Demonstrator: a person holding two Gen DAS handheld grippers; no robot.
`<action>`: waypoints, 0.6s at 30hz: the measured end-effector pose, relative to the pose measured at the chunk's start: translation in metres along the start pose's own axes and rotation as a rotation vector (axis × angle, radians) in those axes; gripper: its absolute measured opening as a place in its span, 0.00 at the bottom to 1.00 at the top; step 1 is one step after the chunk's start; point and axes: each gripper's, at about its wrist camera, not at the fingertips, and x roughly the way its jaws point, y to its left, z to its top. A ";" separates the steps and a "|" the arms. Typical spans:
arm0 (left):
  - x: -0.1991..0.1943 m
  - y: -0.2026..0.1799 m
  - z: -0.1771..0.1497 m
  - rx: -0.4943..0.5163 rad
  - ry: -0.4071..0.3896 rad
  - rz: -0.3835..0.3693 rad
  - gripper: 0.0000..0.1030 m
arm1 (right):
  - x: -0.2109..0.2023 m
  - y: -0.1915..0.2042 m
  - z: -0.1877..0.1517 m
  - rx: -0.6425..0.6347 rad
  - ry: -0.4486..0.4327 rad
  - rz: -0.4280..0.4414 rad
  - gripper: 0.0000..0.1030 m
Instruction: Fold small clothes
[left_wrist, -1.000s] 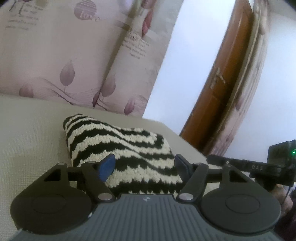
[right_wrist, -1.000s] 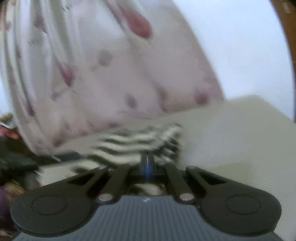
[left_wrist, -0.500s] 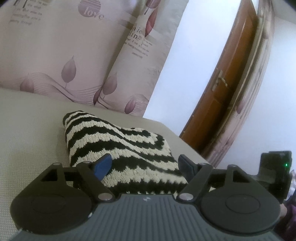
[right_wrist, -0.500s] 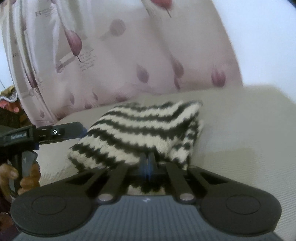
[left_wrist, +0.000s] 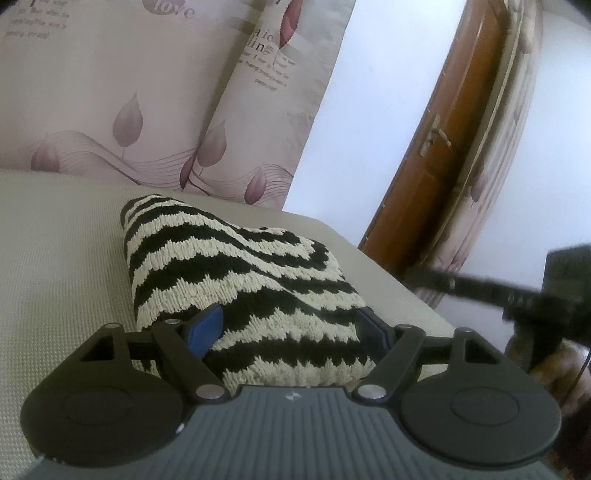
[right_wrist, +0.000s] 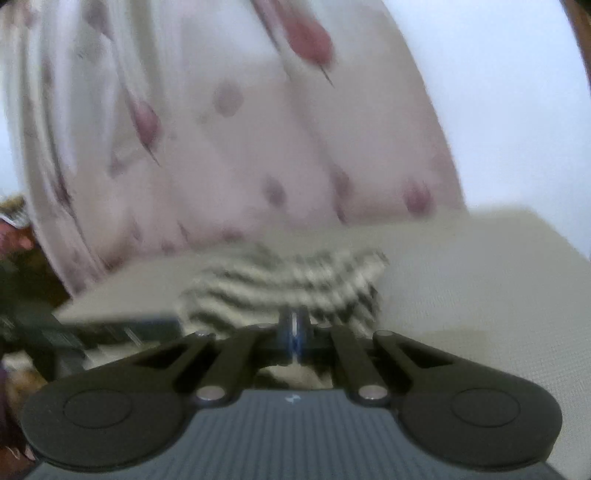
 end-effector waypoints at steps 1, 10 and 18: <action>0.000 -0.001 0.000 -0.003 -0.002 0.002 0.74 | 0.003 0.004 0.005 -0.008 -0.006 0.011 0.03; -0.006 -0.010 0.002 0.030 0.000 0.037 0.80 | 0.046 0.010 -0.040 -0.361 0.201 -0.074 0.01; -0.011 -0.019 0.008 0.041 -0.010 0.154 0.86 | 0.040 -0.018 -0.048 -0.183 0.130 -0.008 0.01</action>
